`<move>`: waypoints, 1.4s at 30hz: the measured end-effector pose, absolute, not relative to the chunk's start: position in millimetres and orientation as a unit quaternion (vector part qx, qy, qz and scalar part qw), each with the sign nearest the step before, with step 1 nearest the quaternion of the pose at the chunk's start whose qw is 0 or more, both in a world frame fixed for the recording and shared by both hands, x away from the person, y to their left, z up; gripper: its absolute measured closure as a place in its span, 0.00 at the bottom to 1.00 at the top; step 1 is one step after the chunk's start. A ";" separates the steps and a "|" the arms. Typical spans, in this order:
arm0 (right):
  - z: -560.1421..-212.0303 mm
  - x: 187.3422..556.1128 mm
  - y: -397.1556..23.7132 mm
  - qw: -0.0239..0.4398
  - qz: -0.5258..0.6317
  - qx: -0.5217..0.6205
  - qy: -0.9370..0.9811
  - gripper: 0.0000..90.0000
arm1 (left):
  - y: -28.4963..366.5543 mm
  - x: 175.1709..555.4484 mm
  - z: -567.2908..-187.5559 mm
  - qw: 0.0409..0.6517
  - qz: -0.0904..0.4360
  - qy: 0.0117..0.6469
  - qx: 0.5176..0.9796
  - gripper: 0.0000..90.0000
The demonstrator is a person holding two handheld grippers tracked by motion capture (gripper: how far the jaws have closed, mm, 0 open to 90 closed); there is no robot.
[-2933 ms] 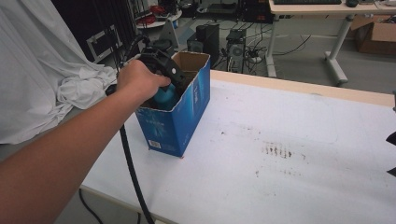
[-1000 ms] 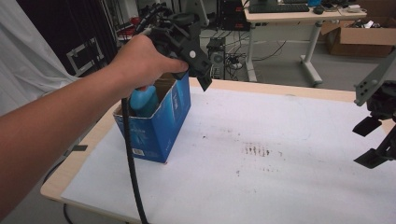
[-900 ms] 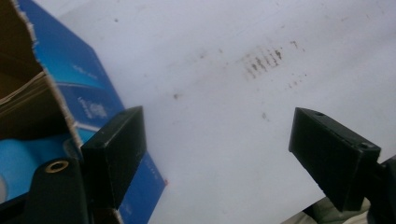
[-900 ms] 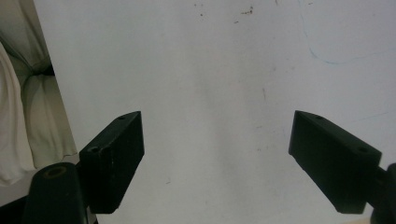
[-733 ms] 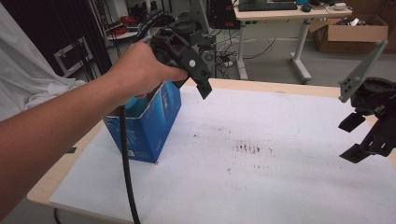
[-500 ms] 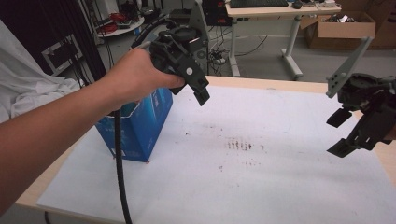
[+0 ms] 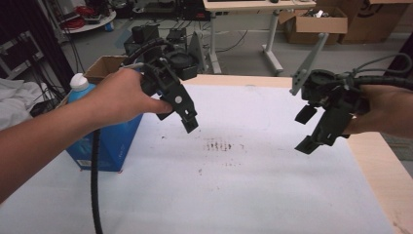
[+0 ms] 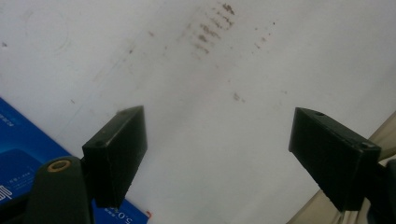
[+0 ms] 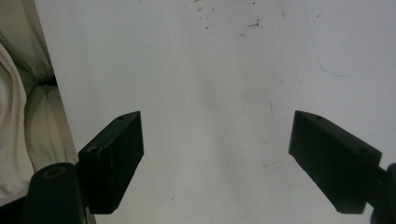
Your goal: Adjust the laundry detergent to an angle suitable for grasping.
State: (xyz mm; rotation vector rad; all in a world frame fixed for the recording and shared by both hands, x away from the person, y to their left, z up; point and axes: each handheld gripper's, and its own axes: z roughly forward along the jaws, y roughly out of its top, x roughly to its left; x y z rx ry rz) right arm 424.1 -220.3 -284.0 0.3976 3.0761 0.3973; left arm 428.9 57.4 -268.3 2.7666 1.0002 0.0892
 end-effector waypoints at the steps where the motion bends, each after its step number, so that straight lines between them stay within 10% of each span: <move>1: -284.0 423.8 -220.2 0.007 0.126 0.129 0.984 0.20 | 55.3 428.4 -270.0 0.097 0.027 0.332 0.938 0.22; 42: -291.1 426.8 -217.2 0.001 0.130 0.126 0.983 0.20 | 36.9 429.8 -291.8 0.085 0.014 0.251 0.964 0.23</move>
